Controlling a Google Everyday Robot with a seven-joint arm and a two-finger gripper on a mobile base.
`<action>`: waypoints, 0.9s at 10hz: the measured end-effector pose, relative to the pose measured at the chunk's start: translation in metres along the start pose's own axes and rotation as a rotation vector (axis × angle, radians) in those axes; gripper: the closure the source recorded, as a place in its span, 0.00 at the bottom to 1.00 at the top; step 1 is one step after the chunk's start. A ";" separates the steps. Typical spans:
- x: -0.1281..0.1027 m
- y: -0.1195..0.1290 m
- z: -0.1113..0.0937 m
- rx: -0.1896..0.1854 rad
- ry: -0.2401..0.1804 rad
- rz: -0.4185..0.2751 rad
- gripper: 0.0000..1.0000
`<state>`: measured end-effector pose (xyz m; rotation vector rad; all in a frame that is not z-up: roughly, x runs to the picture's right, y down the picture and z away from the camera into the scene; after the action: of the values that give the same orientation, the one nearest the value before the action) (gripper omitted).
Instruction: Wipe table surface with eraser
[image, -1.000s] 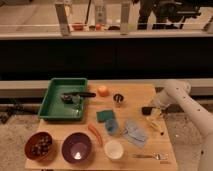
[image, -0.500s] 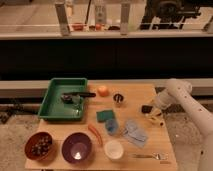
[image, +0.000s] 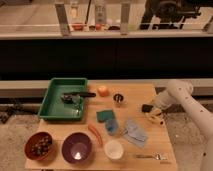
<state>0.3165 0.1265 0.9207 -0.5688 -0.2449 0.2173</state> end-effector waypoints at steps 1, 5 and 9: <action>-0.001 0.000 0.000 -0.001 0.000 -0.001 0.49; -0.008 -0.011 -0.025 -0.040 0.031 -0.024 0.49; -0.032 -0.022 -0.010 -0.126 0.033 -0.084 0.49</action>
<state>0.2919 0.0948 0.9192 -0.6853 -0.2510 0.1119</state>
